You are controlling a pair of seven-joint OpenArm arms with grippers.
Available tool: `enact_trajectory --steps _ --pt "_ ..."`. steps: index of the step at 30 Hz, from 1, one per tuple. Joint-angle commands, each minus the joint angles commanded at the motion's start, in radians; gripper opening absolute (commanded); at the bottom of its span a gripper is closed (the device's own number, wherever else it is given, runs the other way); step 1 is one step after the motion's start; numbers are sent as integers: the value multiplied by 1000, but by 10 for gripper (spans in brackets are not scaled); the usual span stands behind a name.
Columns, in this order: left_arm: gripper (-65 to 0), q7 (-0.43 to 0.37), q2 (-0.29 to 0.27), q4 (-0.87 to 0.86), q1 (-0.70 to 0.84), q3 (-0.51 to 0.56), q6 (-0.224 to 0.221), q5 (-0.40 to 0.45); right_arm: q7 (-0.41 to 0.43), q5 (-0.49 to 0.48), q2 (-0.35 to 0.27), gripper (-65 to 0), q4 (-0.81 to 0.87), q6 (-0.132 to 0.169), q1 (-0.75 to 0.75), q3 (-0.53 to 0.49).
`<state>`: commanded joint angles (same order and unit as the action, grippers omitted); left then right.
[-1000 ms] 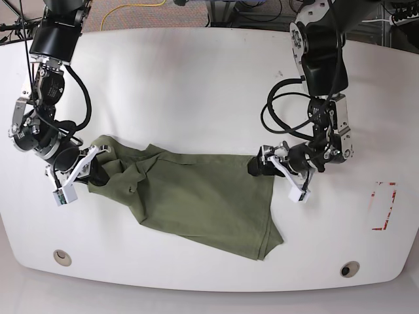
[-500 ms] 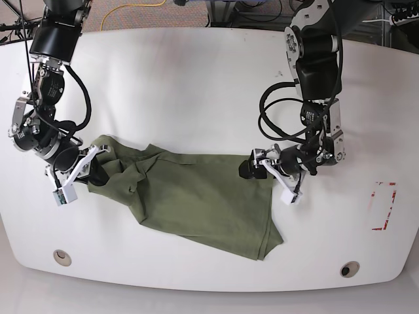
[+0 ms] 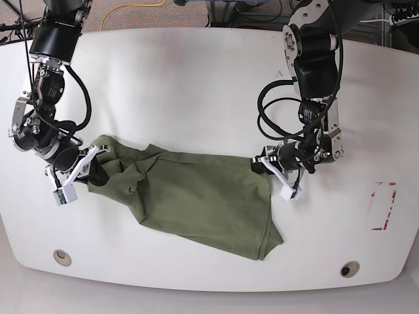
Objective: Fold the T-shirt properly
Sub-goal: 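Hold the shirt raised with both grippers and swing it back over the table, then lay the shirt flat across the table, stretching it between both grippers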
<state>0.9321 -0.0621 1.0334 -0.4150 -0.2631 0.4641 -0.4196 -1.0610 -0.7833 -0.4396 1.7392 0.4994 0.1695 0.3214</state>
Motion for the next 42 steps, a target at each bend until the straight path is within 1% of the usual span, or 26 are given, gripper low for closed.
enact_trajectory --steps 3,5,8,10,17,19,21,23,28,31,34,40,42 --pt "-650 0 2 2 -3 2 17 0 0 2 -2 -650 -2 0 0 2" --pt "-650 6 6 11 -17 2 38 0 0 2 -2 -650 -3 0 -2 2" --pt "-650 52 40 71 -21 0 60 0 0 2 -2 -650 2 0 -17 2" --pt "-650 78 49 133 -21 -2 69 -2 0 -5 0 -650 3 0 -32 21" --pt "-650 144 61 374 -18 -8 71 -2 0 0 3 -650 14 0 -92 75" --pt "-650 160 77 430 -18 -9 75 -6 0 0 3 -650 14 0 -104 83" --pt "-650 178 91 474 -20 -9 100 -32 0 -2 3 -650 14 0 -109 86" --pt "-650 190 107 525 -20 -14 121 -78 0 -2 3 -650 14 0 -112 86" --pt "-650 212 140 623 -48 -32 124 -195 0 -2 -2 -650 14 0 -101 86" --pt "-650 227 161 664 -89 -35 123 -241 -2 0 -3 -650 14 0 -61 83" --pt "-650 252 173 684 -146 -37 112 -270 -3 0 -6 -650 8 0 -8 81" --pt "-650 264 198 690 -253 -43 112 -272 -3 9 -21 -650 -20 0 100 77" --pt "-650 264 199 686 -301 -57 112 -272 -5 9 -25 -650 -46 0 158 77"
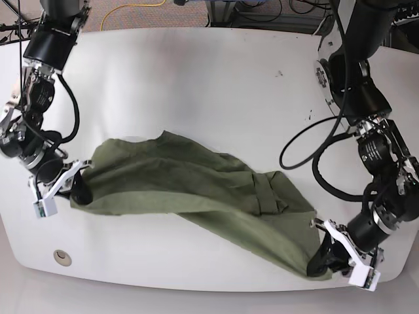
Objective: Fold the T-shirt properly
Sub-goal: 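Lay the shirt flat across the table, stretching it between both grippers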
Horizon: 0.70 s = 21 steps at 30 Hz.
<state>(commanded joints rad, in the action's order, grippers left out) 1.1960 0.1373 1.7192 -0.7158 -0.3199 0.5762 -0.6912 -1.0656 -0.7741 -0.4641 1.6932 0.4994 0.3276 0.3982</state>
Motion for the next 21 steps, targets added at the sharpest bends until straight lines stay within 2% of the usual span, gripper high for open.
enact_trajectory --steps 3,6,10,16,21 --pt "-650 0 15 -8 -55 -23 -6 3 -2 0 -5 -650 -37 0 64 0" --pt "-650 0 21 -46 -120 -38 -38 3 -2 0 -31 -650 -80 0 152 -21" --pt "-650 0 48 -69 -193 -54 -43 -3 -2 0 -71 -650 -144 0 290 -110" --pt "-650 0 57 -66 -265 -55 -49 2 -2 0 -95 -650 -196 -5 476 -215" --pt "-650 0 94 -66 -331 -55 -51 3 -2 0 -130 -650 -232 -3 624 -308"
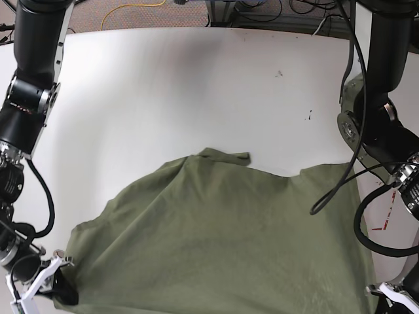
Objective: Fold the T-shirt properly
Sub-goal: 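Lay the shirt flat across the table, stretching it between both grippers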
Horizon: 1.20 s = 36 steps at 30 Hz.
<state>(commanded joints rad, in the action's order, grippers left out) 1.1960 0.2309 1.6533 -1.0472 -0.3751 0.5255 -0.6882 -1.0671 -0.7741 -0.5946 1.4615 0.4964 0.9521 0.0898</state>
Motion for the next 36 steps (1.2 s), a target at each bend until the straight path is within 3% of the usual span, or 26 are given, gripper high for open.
enact_trajectory --steps 7,13,19,26,36 --pt "-650 0 75 -9 -169 6 0 32 0 0 -49 -650 -54 2 281 -212" --pt "-650 0 115 -87 -325 46 0 32 0 0 -57 -650 -71 3 488 -362" --pt "-650 0 129 -120 -371 72 0 28 -6 -9 -60 -650 -64 3 571 -448" --pt "-650 9 132 -68 -267 71 2 26 -29 -11 -92 -650 2 3 468 -434" --pt "-650 15 127 121 97 61 8 25 -31 -11 -117 -650 206 3 -32 -152"
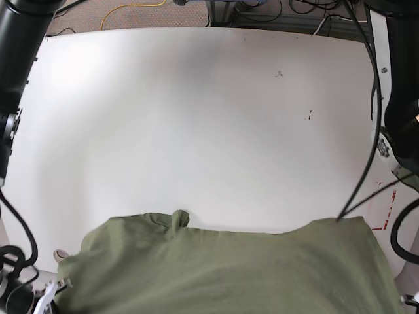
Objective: Fold the T-shirt properly
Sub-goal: 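Lay the shirt flat across the table, stretching it between both grippers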
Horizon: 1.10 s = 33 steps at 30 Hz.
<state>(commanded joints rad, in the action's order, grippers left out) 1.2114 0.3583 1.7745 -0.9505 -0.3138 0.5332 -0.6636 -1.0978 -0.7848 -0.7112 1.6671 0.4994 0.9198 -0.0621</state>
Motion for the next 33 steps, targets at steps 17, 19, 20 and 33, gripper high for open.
enact_trajectory --steps 17,19,20,33 --pt "-650 0 20 126 654 -175 -5 -206 0 2 167 -650 267 0 -761 361" --pt "-650 0 20 130 709 -181 -5 -222 0 2 189 -650 284 0 -815 381" --pt "-650 0 23 133 749 -183 -5 -233 0 3 206 -650 292 0 -855 391" --pt "-650 0 46 147 1109 -218 -2 -255 3 9 315 -650 296 0 -1152 439"
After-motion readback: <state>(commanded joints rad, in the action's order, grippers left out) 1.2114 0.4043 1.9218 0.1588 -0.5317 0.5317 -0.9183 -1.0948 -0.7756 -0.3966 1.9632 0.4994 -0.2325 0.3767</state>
